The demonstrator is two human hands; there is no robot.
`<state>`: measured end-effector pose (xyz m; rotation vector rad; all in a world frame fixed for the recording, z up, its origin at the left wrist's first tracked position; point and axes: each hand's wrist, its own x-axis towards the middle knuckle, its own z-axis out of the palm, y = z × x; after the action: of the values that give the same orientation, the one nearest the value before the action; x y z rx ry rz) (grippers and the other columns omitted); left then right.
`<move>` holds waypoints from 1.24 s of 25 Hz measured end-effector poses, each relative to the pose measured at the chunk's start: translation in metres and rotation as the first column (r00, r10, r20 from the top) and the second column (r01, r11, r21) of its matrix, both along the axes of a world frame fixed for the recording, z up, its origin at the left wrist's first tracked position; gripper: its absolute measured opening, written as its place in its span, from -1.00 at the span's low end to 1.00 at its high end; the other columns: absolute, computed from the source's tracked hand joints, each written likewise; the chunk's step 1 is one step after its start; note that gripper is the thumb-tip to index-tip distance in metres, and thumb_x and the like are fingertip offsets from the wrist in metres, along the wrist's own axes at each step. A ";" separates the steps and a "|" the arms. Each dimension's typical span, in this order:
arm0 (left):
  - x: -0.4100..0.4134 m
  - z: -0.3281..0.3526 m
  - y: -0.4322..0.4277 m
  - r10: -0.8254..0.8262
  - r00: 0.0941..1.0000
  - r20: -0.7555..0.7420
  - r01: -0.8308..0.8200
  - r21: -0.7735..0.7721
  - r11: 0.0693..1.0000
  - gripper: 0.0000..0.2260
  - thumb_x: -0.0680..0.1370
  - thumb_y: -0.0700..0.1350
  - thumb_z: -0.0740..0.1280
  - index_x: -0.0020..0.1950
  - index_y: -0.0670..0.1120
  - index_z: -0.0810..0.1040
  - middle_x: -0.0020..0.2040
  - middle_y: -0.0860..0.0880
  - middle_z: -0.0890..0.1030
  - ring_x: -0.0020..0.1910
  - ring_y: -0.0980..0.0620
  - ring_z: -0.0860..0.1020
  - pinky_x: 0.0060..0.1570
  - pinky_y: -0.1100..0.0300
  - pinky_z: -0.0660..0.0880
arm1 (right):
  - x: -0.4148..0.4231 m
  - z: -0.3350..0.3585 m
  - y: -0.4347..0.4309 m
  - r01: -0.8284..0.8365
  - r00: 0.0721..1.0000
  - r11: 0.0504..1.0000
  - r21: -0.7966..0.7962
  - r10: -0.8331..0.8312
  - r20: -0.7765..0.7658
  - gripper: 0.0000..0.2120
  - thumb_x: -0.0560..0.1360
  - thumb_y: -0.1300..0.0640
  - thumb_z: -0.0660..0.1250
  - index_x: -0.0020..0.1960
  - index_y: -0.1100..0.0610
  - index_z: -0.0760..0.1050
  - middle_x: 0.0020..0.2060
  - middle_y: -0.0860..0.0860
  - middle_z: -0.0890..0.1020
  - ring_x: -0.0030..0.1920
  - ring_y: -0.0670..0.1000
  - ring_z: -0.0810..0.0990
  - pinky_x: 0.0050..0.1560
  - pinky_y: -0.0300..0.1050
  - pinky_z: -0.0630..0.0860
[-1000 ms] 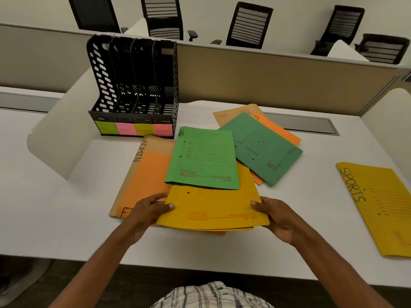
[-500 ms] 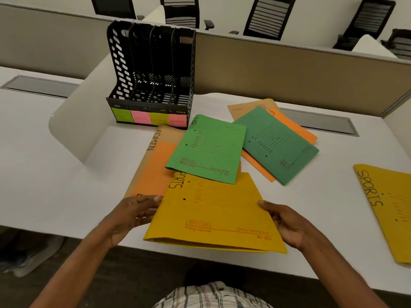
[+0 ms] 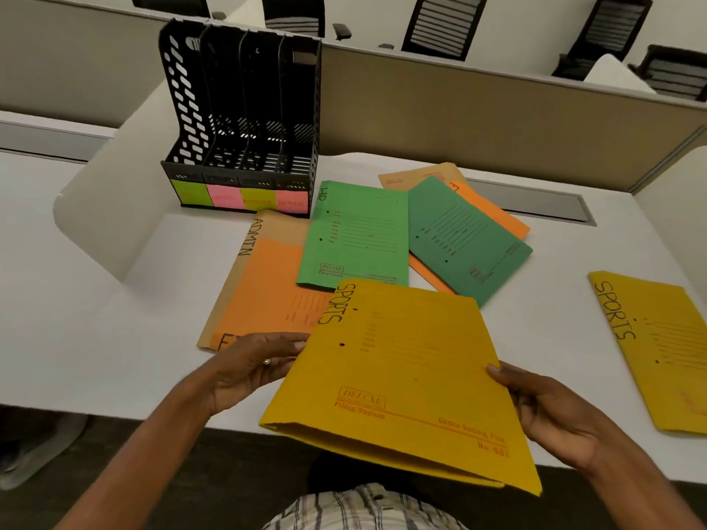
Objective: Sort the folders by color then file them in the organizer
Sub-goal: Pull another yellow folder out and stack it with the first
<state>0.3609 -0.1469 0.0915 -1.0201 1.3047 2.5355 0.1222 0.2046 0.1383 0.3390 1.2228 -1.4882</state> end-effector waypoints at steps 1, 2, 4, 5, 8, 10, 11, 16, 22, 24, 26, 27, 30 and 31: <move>-0.008 0.002 0.002 -0.055 0.998 -0.014 0.055 -0.006 0.998 -0.66 0.46 -0.21 0.44 0.23 -0.17 0.69 0.22 -0.19 0.68 -0.02 0.03 0.72 -0.16 0.28 0.65 | -0.002 0.000 0.009 0.008 1.000 1.000 0.008 -0.008 -0.010 -0.56 0.51 0.28 0.27 0.39 0.26 0.47 0.30 0.29 0.57 0.23 0.28 0.62 0.12 0.32 0.57; -0.017 0.004 0.004 -0.109 0.994 -0.020 0.108 -0.024 0.994 -0.65 0.48 -0.20 0.44 0.28 -0.15 0.66 0.22 -0.18 0.68 0.00 0.01 0.72 -0.11 0.25 0.66 | -0.005 0.001 0.017 0.017 1.000 1.000 0.016 -0.016 -0.022 -0.56 0.51 0.28 0.27 0.39 0.25 0.47 0.31 0.28 0.57 0.24 0.28 0.61 0.12 0.30 0.59; -0.040 0.007 0.008 -0.187 0.982 -0.021 0.185 -0.069 0.980 -0.63 0.49 -0.18 0.46 0.30 -0.12 0.65 0.20 -0.18 0.69 0.03 -0.03 0.71 -0.07 0.19 0.66 | -0.013 0.004 0.032 0.038 0.998 0.999 0.030 -0.037 -0.050 -0.58 0.51 0.27 0.27 0.37 0.24 0.52 0.31 0.27 0.57 0.24 0.29 0.61 0.09 0.30 0.61; -0.052 0.008 0.013 -0.209 0.978 -0.025 0.206 -0.089 0.974 -0.65 0.50 -0.18 0.46 0.29 -0.12 0.65 0.19 -0.17 0.70 0.04 -0.04 0.72 -0.07 0.17 0.66 | -0.018 0.006 0.038 0.049 0.997 0.998 0.037 -0.046 -0.067 -0.59 0.51 0.26 0.27 0.35 0.22 0.54 0.30 0.27 0.58 0.23 0.29 0.62 0.06 0.31 0.62; -0.092 0.010 0.032 -0.251 0.967 -0.046 0.239 -0.181 0.954 -0.72 0.55 -0.23 0.44 0.26 -0.12 0.64 0.13 -0.15 0.73 0.01 -0.01 0.72 -0.10 0.19 0.65 | -0.035 0.010 0.047 0.054 0.984 0.995 0.088 -0.039 -0.173 -0.60 0.51 0.23 0.29 0.34 0.11 0.53 0.25 0.23 0.62 0.17 0.32 0.64 -0.04 0.32 0.63; -0.122 0.009 0.048 -0.293 0.954 -0.061 0.268 -0.261 0.927 -0.75 0.56 -0.26 0.42 0.24 -0.12 0.64 0.08 -0.11 0.74 -0.01 0.03 0.72 -0.11 0.19 0.64 | -0.047 0.010 0.053 0.073 0.964 0.991 0.113 -0.041 -0.261 -0.59 0.52 0.24 0.27 0.36 0.08 0.49 0.23 0.23 0.63 0.16 0.35 0.64 -0.07 0.30 0.65; -0.136 0.008 0.057 -0.307 0.950 -0.062 0.275 -0.299 0.914 -0.75 0.57 -0.28 0.42 0.23 -0.12 0.64 0.05 -0.09 0.75 -0.01 0.03 0.72 -0.11 0.18 0.65 | -0.054 0.008 0.056 0.094 0.953 0.987 0.128 -0.053 -0.298 -0.57 0.52 0.25 0.28 0.37 0.09 0.47 0.22 0.23 0.64 0.14 0.35 0.64 -0.09 0.28 0.66; -0.197 -0.001 0.107 -0.338 0.941 -0.028 0.305 -0.367 0.879 -0.82 0.62 -0.18 0.37 0.22 -0.03 0.57 -0.10 0.04 0.75 -0.17 0.13 0.72 -0.25 0.24 0.63 | -0.092 -0.010 0.093 0.224 0.885 0.955 0.193 -0.117 -0.450 -0.52 0.50 0.26 0.34 0.41 0.13 0.44 0.23 0.22 0.64 0.16 0.29 0.63 -0.01 0.19 0.62; -0.260 -0.022 0.181 -0.432 0.902 -0.022 0.384 -0.419 0.823 -0.55 0.54 -0.15 0.50 0.36 -0.05 0.40 0.18 -0.12 0.62 0.10 -0.01 0.64 -0.19 0.25 0.62 | -0.146 -0.031 0.171 0.274 0.875 0.946 0.170 -0.172 -0.453 -0.41 0.40 0.23 0.37 0.43 0.10 0.42 0.28 0.19 0.61 0.22 0.30 0.61 0.04 0.24 0.61; -0.288 -0.030 0.212 -0.460 0.888 -0.011 0.413 -0.422 0.807 -0.54 0.51 -0.16 0.52 0.34 -0.07 0.42 0.18 -0.11 0.62 0.10 -0.01 0.64 -0.17 0.26 0.61 | -0.173 -0.034 0.206 0.293 0.869 0.937 0.189 -0.179 -0.461 -0.40 0.38 0.24 0.40 0.42 0.10 0.43 0.28 0.20 0.61 0.24 0.33 0.58 0.20 0.35 0.53; -0.316 -0.036 0.245 -0.472 0.882 0.009 0.432 -0.419 0.799 -0.55 0.50 -0.18 0.53 0.32 -0.11 0.43 0.17 -0.12 0.62 0.08 -0.01 0.65 -0.16 0.24 0.63 | -0.201 -0.035 0.240 0.297 0.857 0.922 0.249 -0.142 -0.496 -0.39 0.37 0.23 0.43 0.41 0.12 0.45 0.27 0.21 0.61 0.23 0.35 0.59 0.27 0.42 0.46; -0.329 -0.039 0.263 -0.474 0.880 0.015 0.437 -0.416 0.798 -0.55 0.50 -0.19 0.53 0.32 -0.12 0.43 0.18 -0.13 0.62 0.08 -0.03 0.66 -0.13 0.19 0.65 | -0.217 -0.035 0.256 0.295 0.846 0.910 0.292 -0.106 -0.523 -0.39 0.36 0.22 0.45 0.41 0.12 0.45 0.26 0.21 0.61 0.21 0.35 0.59 0.27 0.43 0.46; -0.370 -0.047 0.322 -0.465 0.885 0.032 0.433 -0.428 0.793 -0.54 0.50 -0.23 0.53 0.31 -0.16 0.42 0.18 -0.17 0.61 0.13 -0.14 0.66 -0.03 0.05 0.67 | -0.265 -0.035 0.301 0.280 0.800 0.864 0.418 0.030 -0.600 -0.40 0.42 0.20 0.47 0.43 0.05 0.40 0.25 0.14 0.59 0.17 0.28 0.59 0.23 0.30 0.51; -0.383 -0.050 0.341 -0.460 0.887 0.042 0.428 -0.451 0.784 -0.54 0.50 -0.23 0.53 0.31 -0.17 0.41 0.18 -0.18 0.60 0.13 -0.16 0.66 -0.02 0.03 0.67 | -0.282 -0.037 0.314 0.279 0.786 0.847 0.453 0.069 -0.614 -0.40 0.47 0.21 0.45 0.47 0.05 0.36 0.27 0.14 0.57 0.20 0.28 0.57 0.26 0.30 0.49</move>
<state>-0.0219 0.1942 0.0417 -0.5725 1.9434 1.9693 -0.1597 0.5190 0.1013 0.2932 2.1944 -1.3784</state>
